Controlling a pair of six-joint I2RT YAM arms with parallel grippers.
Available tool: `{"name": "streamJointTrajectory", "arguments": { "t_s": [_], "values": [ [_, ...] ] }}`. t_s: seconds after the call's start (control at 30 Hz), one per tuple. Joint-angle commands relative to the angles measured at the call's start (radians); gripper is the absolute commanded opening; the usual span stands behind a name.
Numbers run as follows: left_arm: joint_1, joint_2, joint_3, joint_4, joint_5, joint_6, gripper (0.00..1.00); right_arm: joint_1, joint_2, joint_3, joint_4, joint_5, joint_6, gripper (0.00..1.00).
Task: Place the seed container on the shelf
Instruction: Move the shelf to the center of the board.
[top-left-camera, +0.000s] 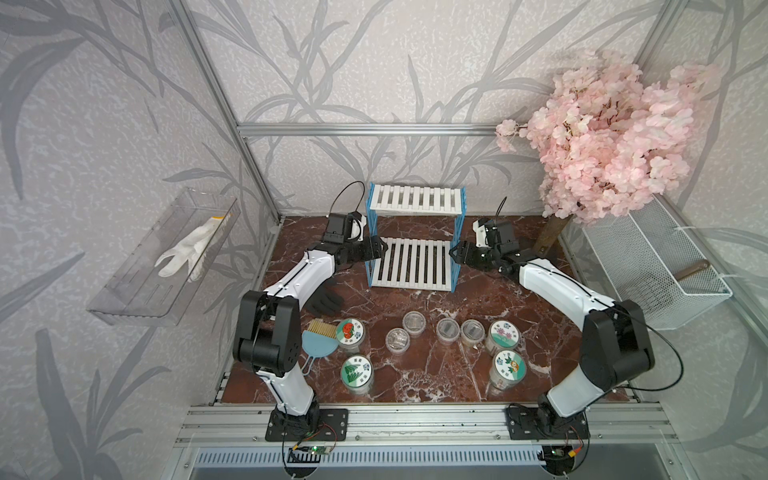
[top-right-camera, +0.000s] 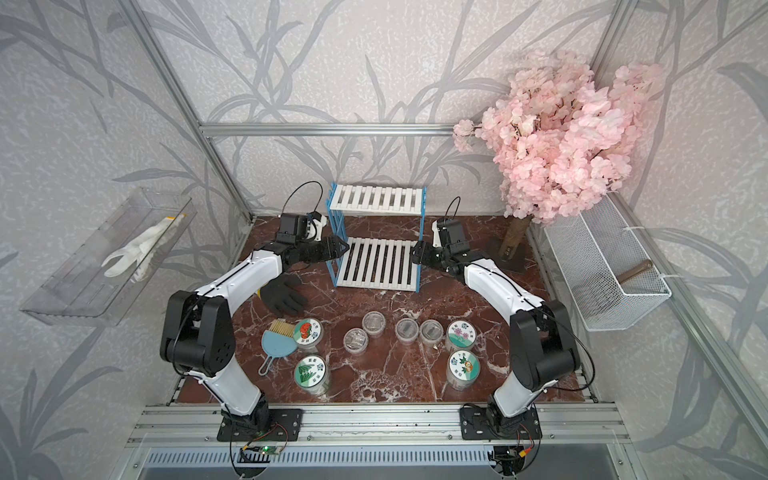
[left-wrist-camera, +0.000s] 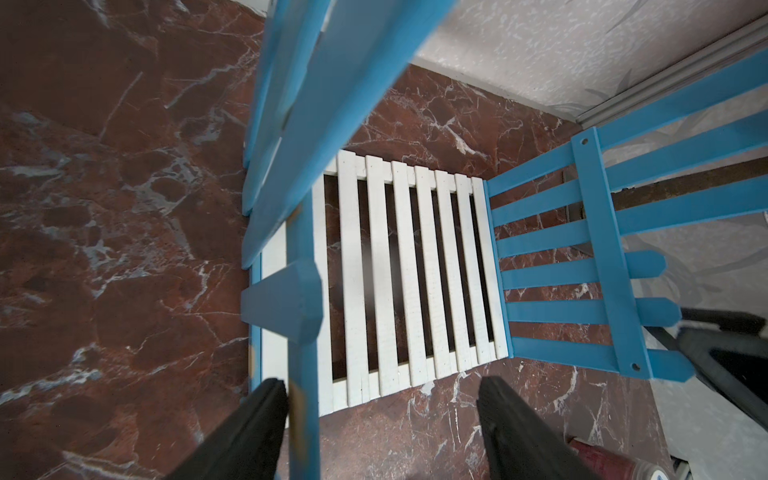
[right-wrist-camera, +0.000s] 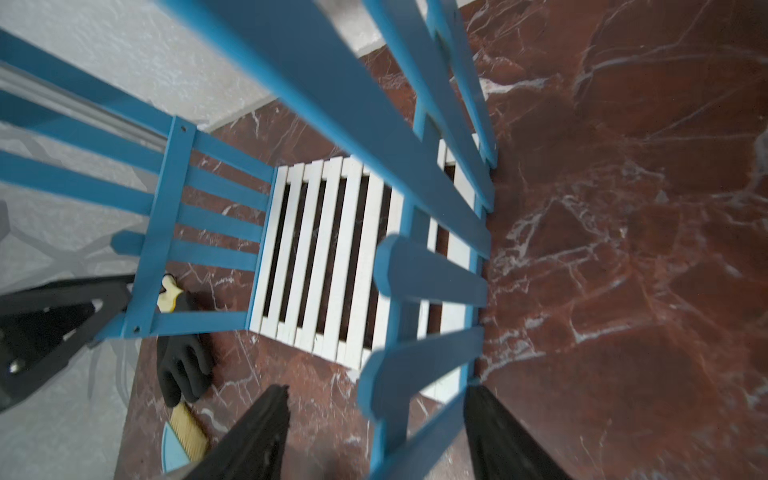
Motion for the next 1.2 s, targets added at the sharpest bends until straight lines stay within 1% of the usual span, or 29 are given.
{"name": "streamJointTrajectory", "arguments": {
  "t_s": [0.0, 0.07, 0.17, 0.33, 0.47, 0.6, 0.7, 0.8, 0.87, 0.97, 1.03, 1.17],
  "values": [
    [-0.022, -0.006, 0.013, 0.006, 0.12, 0.017, 0.72, 0.002, 0.026, 0.052, 0.034, -0.144, 0.02, 0.66],
    [-0.043, -0.027, -0.004, -0.01, 0.151, 0.038, 0.72, 0.002, 0.026, 0.035, 0.032, -0.179, 0.002, 0.66],
    [-0.082, -0.073, -0.047, -0.026, 0.143, 0.052, 0.72, 0.002, -0.026, -0.032, 0.028, -0.224, -0.03, 0.66],
    [-0.131, -0.155, -0.173, 0.03, 0.118, -0.017, 0.72, 0.002, -0.135, -0.17, 0.03, -0.271, -0.053, 0.65],
    [-0.184, -0.217, -0.261, 0.055, 0.069, -0.055, 0.74, 0.002, -0.2, -0.258, 0.001, -0.251, -0.054, 0.66],
    [-0.221, -0.286, -0.333, 0.073, 0.02, -0.097, 0.75, 0.001, -0.264, -0.326, -0.035, -0.194, -0.062, 0.67],
    [-0.23, -0.325, -0.359, 0.056, -0.014, -0.145, 0.76, 0.001, -0.278, -0.334, -0.079, -0.175, -0.072, 0.68],
    [-0.242, -0.358, -0.372, 0.026, -0.017, -0.161, 0.75, 0.001, -0.28, -0.331, -0.115, -0.204, -0.079, 0.68],
    [-0.255, -0.38, -0.389, 0.012, -0.01, -0.147, 0.76, 0.002, -0.28, -0.34, -0.121, -0.211, -0.077, 0.68],
    [-0.257, -0.39, -0.41, 0.011, -0.046, -0.138, 0.78, 0.002, -0.289, -0.338, -0.14, -0.192, -0.077, 0.68],
    [-0.257, -0.387, -0.392, -0.012, -0.065, -0.132, 0.78, 0.002, -0.302, -0.335, -0.147, -0.172, -0.069, 0.69],
    [-0.257, -0.405, -0.374, -0.043, -0.104, -0.12, 0.82, 0.002, -0.336, -0.334, -0.158, -0.173, -0.057, 0.7]
  ]
}}
